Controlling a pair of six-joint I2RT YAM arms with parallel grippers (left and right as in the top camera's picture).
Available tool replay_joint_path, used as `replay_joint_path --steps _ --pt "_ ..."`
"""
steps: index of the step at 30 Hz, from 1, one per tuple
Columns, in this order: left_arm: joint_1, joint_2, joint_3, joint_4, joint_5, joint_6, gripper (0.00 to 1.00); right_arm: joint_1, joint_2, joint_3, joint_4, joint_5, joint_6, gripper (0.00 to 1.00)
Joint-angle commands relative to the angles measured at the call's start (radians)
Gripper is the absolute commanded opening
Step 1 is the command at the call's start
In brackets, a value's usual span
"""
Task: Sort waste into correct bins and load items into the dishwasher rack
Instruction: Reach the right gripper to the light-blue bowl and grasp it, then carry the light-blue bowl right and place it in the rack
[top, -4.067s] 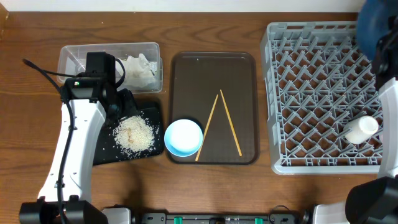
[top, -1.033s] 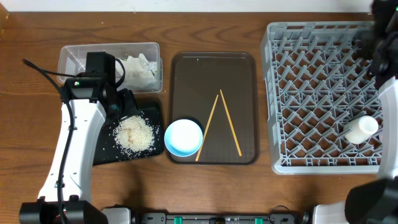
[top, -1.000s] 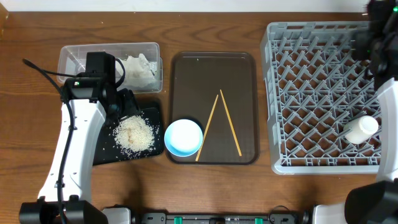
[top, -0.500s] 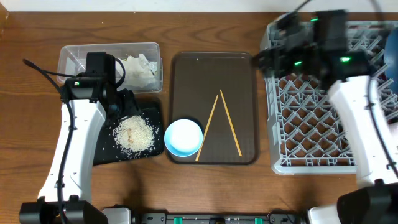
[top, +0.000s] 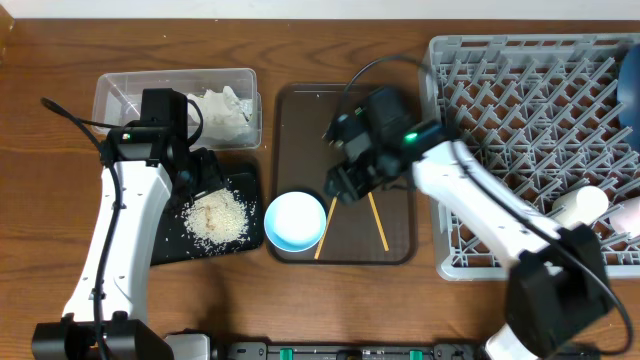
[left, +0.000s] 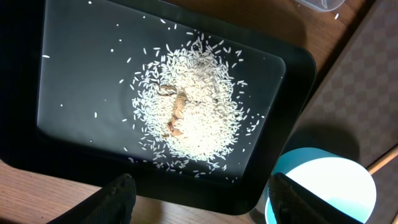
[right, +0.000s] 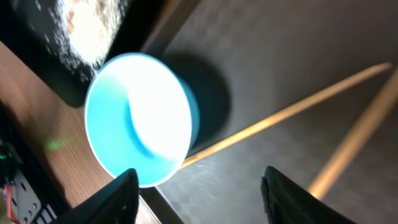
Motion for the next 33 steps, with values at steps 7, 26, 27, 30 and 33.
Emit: replay_joint_path --steps 7,26,27,30,33 --pt "0.005 -0.012 -0.006 -0.006 -0.006 -0.009 0.71 0.132 0.160 -0.006 0.027 0.169 0.116 0.49" --pt "0.005 -0.012 -0.006 -0.006 -0.005 -0.009 0.71 0.031 0.011 0.083 0.039 0.439 0.131 0.01" --pt "0.005 -0.012 -0.006 -0.005 -0.005 -0.009 0.71 0.010 -0.020 0.083 0.045 0.483 0.118 0.01" --pt "0.005 -0.012 -0.006 -0.005 -0.005 -0.009 0.71 -0.048 -0.094 0.083 0.066 0.629 0.080 0.01" --pt "0.005 -0.012 -0.006 -0.005 -0.005 -0.009 0.72 -0.114 -0.144 0.083 0.111 0.817 0.022 0.01"
